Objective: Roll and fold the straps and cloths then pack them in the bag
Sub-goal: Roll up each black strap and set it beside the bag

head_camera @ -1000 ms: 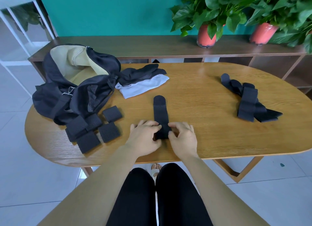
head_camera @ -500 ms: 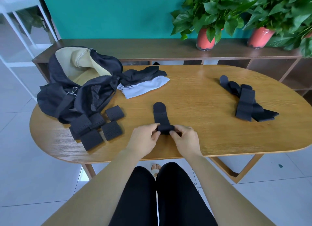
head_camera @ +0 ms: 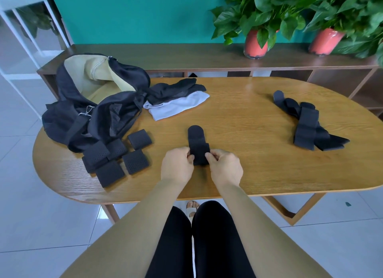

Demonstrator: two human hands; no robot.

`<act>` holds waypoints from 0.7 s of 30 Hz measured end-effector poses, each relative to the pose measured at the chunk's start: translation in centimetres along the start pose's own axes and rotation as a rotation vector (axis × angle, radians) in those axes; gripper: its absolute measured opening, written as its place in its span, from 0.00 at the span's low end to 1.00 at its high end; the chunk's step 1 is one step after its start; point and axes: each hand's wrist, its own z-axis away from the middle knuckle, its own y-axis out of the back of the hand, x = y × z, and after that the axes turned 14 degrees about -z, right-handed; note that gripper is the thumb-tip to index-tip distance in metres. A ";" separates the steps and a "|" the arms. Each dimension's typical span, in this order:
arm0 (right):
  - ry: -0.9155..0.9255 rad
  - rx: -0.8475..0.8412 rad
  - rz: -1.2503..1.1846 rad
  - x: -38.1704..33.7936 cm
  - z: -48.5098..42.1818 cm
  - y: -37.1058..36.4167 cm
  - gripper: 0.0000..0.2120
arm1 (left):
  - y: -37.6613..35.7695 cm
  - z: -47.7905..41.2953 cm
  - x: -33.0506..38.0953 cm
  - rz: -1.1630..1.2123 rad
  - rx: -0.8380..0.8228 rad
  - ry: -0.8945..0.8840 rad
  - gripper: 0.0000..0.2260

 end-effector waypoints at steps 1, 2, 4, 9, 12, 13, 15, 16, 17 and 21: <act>0.001 0.001 0.008 -0.1 0.0 0.0 0.09 | 0.0 -0.2 0.0 0.000 0.000 0.004 0.10; 0.002 0.000 0.018 -0.2 0.0 -0.1 0.09 | -0.1 -0.3 -0.1 0.002 -0.003 0.013 0.12; 0.000 -0.004 0.040 -0.4 -0.1 0.0 0.09 | -0.2 -0.6 -0.2 0.018 -0.016 0.032 0.14; -0.011 -0.016 0.089 -0.7 -0.4 -0.2 0.11 | -0.2 -1.1 -0.1 0.031 -0.040 0.053 0.11; -0.004 -0.013 0.126 -0.7 -0.5 -0.3 0.11 | 0.0 -1.2 0.2 0.008 -0.056 0.081 0.10; -0.004 -0.011 0.134 -0.8 -0.4 -0.3 0.10 | 0.2 -1.2 0.3 0.000 -0.060 0.090 0.08; -0.002 -0.001 0.139 -0.8 -0.5 -0.3 0.09 | 0.2 -1.3 0.4 -0.003 -0.063 0.114 0.07; 0.001 0.003 0.138 -0.8 -0.5 -0.3 0.09 | 0.2 -1.3 0.4 -0.002 -0.064 0.119 0.06; 0.003 0.004 0.140 -0.9 -0.5 -0.3 0.08 | 0.2 -1.2 0.5 -0.004 -0.065 0.117 0.06; 0.015 0.004 0.160 -0.8 -0.5 -0.4 0.09 | 0.3 -1.1 0.3 -0.026 -0.056 0.031 0.12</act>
